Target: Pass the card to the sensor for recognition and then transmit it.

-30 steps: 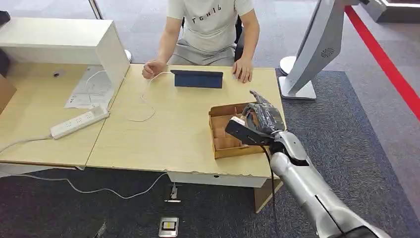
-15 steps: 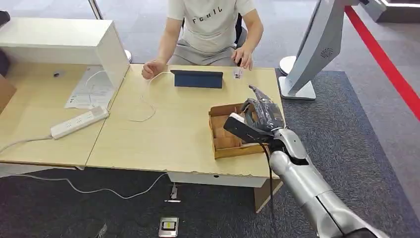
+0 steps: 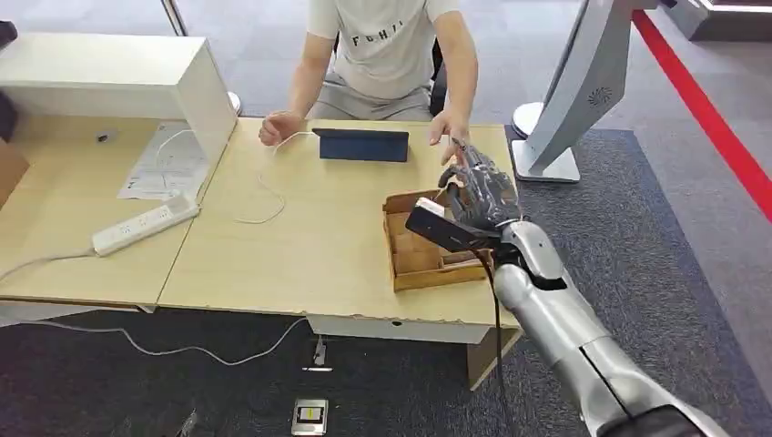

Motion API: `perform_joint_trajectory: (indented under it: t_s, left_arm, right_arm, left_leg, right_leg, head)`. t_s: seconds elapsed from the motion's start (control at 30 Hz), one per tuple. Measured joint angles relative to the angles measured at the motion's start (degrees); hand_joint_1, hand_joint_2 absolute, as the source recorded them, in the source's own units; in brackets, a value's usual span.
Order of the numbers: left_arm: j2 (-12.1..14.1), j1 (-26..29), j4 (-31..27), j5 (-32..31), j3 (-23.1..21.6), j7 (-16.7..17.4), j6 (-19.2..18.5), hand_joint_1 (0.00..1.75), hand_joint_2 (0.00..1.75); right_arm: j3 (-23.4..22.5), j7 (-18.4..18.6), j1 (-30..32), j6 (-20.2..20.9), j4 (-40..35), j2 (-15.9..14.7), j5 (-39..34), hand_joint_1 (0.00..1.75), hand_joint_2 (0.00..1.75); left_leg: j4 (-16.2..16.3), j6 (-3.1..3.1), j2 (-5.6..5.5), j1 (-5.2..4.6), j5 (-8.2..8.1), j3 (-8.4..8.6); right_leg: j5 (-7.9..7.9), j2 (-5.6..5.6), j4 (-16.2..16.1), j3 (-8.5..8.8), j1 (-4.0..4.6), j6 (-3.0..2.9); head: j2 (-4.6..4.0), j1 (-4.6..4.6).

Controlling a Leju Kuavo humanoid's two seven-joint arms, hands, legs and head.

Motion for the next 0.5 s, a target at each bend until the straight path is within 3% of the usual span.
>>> perform_joint_trajectory:
  t_s: [0.13,0.23,0.5]
  left_arm:
    - [-0.3,-0.4,0.0,0.0,0.0,0.0,0.1,0.0,0.0]
    - [-0.6,-0.6,0.0,-0.1,-0.1,0.4,0.1,0.0,0.0]
    - [-0.8,-1.7,0.0,-1.3,-0.4,1.0,-0.4,0.0,0.0]
  right_arm:
    - [0.2,-0.1,-7.2,0.4,4.7,3.0,2.8,1.75,1.75]
    - [0.5,1.9,-11.0,0.7,8.0,4.9,4.5,1.75,1.75]
    - [1.1,4.9,-16.3,0.9,14.7,7.3,7.3,1.75,1.75]
  left_leg:
    - [0.0,-0.04,-0.02,0.02,0.03,0.01]
    - [0.0,-0.05,-0.02,0.02,0.04,0.01]
    - [0.0,-0.05,-0.03,0.02,0.03,0.0]
  right_leg:
    - [0.0,0.0,0.0,0.01,0.01,-0.01]
    - [0.0,0.0,0.1,0.0,0.02,-0.01]
    - [0.0,0.0,0.0,-0.01,0.01,-0.01]
  head:
    - [0.0,0.0]
    - [0.0,-0.02]
    - [0.02,-0.02]
